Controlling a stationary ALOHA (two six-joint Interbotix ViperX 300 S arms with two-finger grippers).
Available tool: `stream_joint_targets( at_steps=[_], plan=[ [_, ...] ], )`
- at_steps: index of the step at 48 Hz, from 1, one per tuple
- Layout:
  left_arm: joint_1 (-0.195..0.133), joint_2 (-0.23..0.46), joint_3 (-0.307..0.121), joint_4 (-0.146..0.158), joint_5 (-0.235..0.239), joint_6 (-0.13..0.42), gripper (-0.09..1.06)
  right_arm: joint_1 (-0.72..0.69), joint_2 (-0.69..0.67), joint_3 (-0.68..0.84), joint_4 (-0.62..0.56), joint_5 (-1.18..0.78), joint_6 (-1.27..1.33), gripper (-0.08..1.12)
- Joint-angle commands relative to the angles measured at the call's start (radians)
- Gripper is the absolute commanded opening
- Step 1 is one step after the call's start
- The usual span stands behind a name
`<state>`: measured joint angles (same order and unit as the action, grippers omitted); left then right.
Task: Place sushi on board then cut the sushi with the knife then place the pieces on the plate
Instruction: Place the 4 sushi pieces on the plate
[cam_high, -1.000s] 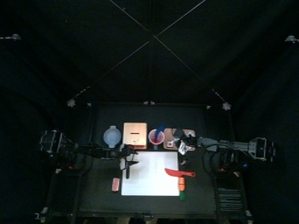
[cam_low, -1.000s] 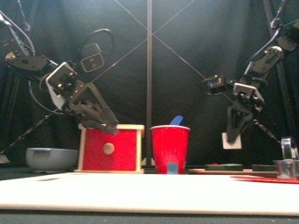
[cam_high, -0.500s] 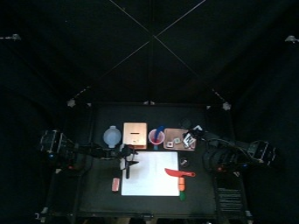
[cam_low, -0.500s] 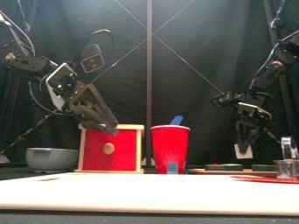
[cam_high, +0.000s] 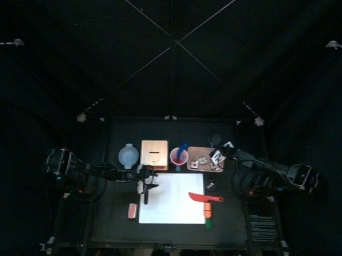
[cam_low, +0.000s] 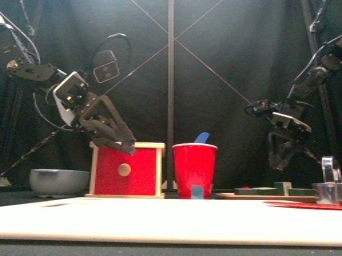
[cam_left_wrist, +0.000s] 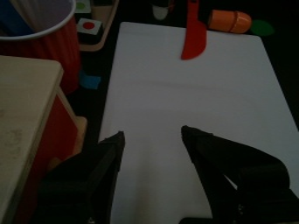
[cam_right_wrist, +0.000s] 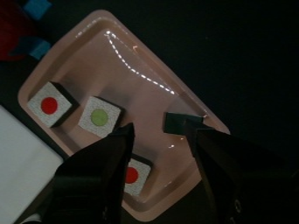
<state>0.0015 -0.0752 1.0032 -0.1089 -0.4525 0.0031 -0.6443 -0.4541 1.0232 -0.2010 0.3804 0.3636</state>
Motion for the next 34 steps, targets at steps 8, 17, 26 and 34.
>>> stream_joint_targets(
  at_steps=[8, 17, 26, 34],
  plan=[
    [0.003, -0.011, -0.026, -0.006, -0.005, 0.000, 0.90, 0.054, -0.106, -0.008, 0.003, -0.017, 0.005, 0.84],
    [0.002, -0.012, -0.037, -0.008, -0.005, -0.002, 0.89, 0.091, -0.124, 0.015, 0.006, -0.035, 0.006, 0.84],
    [0.002, -0.011, -0.044, -0.006, -0.005, 0.002, 0.90, 0.110, -0.126, 0.038, 0.020, -0.066, 0.006, 0.84],
    [0.003, -0.011, -0.044, -0.006, -0.005, 0.002, 0.90, 0.114, -0.124, 0.051, 0.029, -0.084, 0.005, 0.84]
  ],
)
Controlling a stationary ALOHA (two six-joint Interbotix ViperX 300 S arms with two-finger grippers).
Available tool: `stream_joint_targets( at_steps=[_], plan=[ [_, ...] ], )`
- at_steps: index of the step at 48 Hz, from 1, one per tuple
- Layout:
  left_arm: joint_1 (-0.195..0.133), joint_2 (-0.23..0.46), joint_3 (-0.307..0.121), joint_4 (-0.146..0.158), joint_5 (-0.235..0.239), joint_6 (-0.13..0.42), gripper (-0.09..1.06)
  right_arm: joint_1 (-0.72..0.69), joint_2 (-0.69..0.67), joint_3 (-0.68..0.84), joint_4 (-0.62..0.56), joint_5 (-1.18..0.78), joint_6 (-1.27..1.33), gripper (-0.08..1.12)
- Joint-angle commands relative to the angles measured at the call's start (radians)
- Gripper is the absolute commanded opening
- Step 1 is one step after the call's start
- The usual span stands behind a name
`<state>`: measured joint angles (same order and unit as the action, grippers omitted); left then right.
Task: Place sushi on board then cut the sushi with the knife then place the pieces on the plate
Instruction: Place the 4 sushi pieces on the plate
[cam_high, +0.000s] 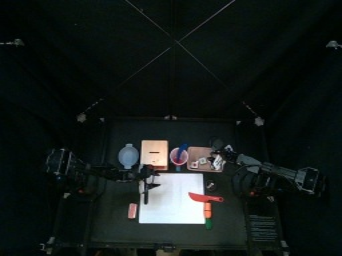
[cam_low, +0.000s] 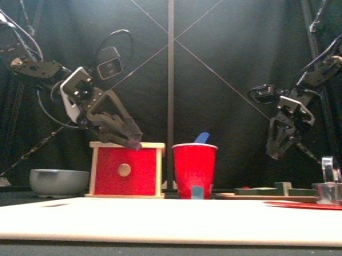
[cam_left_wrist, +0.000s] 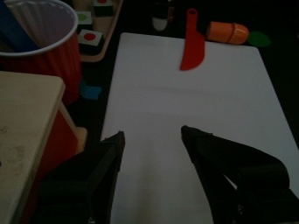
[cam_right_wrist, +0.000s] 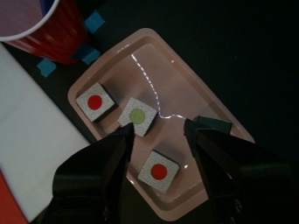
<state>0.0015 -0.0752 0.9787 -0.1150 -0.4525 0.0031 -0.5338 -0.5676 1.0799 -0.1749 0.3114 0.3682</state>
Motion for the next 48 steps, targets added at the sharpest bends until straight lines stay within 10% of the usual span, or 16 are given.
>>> stream_joint_targets(
  at_steps=[1, 48],
  plan=[
    [0.002, -0.011, -0.020, 0.000, -0.005, 0.003, 0.90, 0.003, -0.012, -0.006, 0.003, -0.015, 0.000, 0.84],
    [0.008, -0.008, -0.023, 0.002, -0.005, 0.003, 0.90, 0.028, -0.126, 0.054, 0.052, 0.000, 0.002, 0.84]
  ],
)
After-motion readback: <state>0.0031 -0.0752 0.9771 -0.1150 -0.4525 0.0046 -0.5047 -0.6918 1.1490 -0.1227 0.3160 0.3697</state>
